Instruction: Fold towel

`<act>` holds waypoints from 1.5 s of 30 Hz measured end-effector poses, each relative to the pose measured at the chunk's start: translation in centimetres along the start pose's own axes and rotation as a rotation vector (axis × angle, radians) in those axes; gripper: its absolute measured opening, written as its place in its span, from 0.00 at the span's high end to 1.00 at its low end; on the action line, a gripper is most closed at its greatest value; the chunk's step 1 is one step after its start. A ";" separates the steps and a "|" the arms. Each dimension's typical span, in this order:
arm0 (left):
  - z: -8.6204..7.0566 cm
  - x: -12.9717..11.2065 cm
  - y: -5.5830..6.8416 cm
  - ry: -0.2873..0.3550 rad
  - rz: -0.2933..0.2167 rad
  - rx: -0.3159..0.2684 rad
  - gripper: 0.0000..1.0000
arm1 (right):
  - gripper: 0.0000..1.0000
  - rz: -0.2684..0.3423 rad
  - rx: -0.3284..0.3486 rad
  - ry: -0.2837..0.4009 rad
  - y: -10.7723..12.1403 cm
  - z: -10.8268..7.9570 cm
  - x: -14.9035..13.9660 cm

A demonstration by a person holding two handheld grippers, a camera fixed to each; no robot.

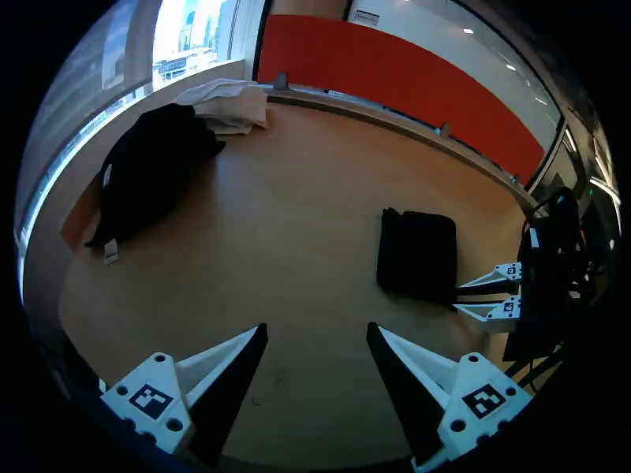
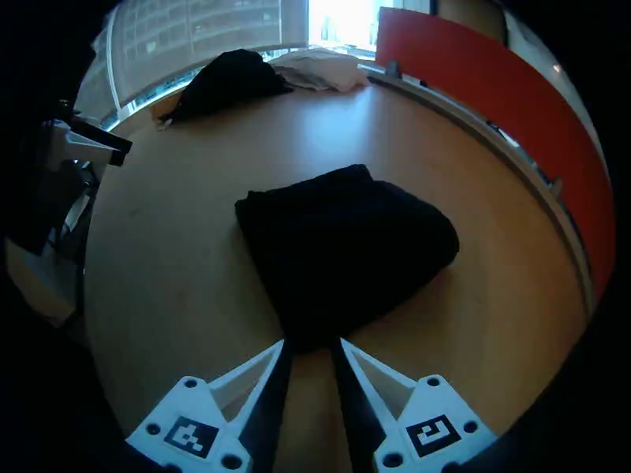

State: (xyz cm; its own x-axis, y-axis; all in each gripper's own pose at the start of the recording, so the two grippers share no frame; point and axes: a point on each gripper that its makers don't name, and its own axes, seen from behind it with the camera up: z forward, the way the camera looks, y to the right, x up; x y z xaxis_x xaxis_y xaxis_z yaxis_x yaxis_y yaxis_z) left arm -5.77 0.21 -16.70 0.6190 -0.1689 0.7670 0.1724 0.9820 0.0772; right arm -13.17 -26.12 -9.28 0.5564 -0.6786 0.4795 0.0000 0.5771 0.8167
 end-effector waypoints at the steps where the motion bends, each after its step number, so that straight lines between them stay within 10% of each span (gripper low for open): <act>1: 0.0 0.0 0.0 0.000 -0.001 0.000 0.07 | 0.64 0.001 0.001 0.000 0.0 0.0 0.0; 26: 0.1 0.5 0.0 0.002 -0.004 -0.008 0.06 | 0.94 0.001 -0.009 0.034 0.1 -1.0 1.2; 45: 0.3 2.8 2.1 0.042 0.031 -0.049 0.06 | 0.94 -0.089 -0.130 0.226 4.8 -8.5 11.5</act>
State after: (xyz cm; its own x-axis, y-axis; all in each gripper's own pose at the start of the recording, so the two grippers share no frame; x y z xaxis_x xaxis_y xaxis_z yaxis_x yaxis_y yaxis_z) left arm -3.96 1.82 -14.21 0.6559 -0.1431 0.7412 0.1892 0.9817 0.0221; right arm 0.33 -27.31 -2.55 0.7206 -0.6192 0.3120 0.1556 0.5829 0.7975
